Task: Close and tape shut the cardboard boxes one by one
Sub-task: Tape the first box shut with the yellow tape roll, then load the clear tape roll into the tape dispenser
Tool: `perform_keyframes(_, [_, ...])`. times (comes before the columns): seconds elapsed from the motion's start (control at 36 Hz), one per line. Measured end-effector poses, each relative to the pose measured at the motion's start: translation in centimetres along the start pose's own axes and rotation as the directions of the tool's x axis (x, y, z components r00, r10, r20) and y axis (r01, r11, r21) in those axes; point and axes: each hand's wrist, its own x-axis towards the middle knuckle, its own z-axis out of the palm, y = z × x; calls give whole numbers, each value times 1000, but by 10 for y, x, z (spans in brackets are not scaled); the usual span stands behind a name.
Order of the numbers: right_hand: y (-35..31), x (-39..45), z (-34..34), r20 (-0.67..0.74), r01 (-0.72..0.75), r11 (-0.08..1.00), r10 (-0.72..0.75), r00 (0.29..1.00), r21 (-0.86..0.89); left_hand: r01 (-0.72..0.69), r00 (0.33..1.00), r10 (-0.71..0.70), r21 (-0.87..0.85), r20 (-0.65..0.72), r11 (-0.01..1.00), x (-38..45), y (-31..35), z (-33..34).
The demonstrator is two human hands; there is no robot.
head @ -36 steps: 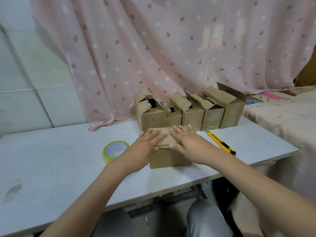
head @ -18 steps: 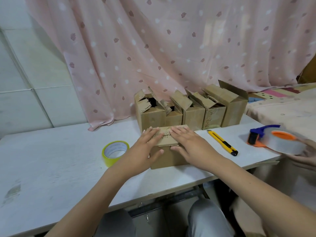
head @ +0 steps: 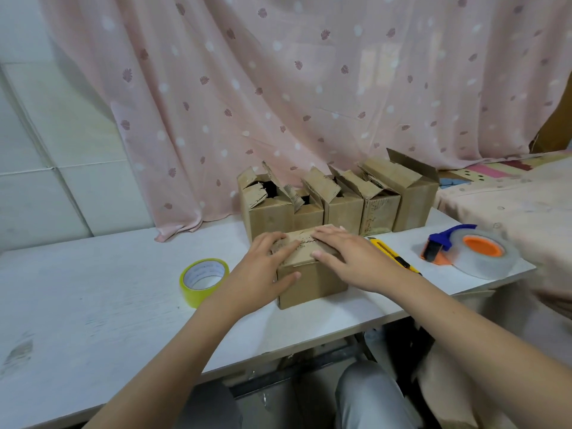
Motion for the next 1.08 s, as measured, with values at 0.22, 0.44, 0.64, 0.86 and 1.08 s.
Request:
perform_keyframes(0.22, [8,-2,-8,-65,-62,998,64,996,31,-36,999,36,15,22,999,15,12,9])
perform_keyframes(0.44, [59,-7,-36,-365,-413,909,365,856,-59,-49,999,50,108,-2,993,20,15,10])
perform_keyframes(0.64, [115,-25,-52,-297,-695,656,628,719,-295,-25,999,29,141,-20,990,22,19,12])
perform_keyframes(0.86, [152,-35,-51,-89,-836,417,876,474,-355,-4,1000,6,138,-9,990,22,23,11])
perform_keyframes(1.08, [172,-34,-51,-66,-807,492,840,539,-326,11,1000,-11,157,-7,987,21,23,7])
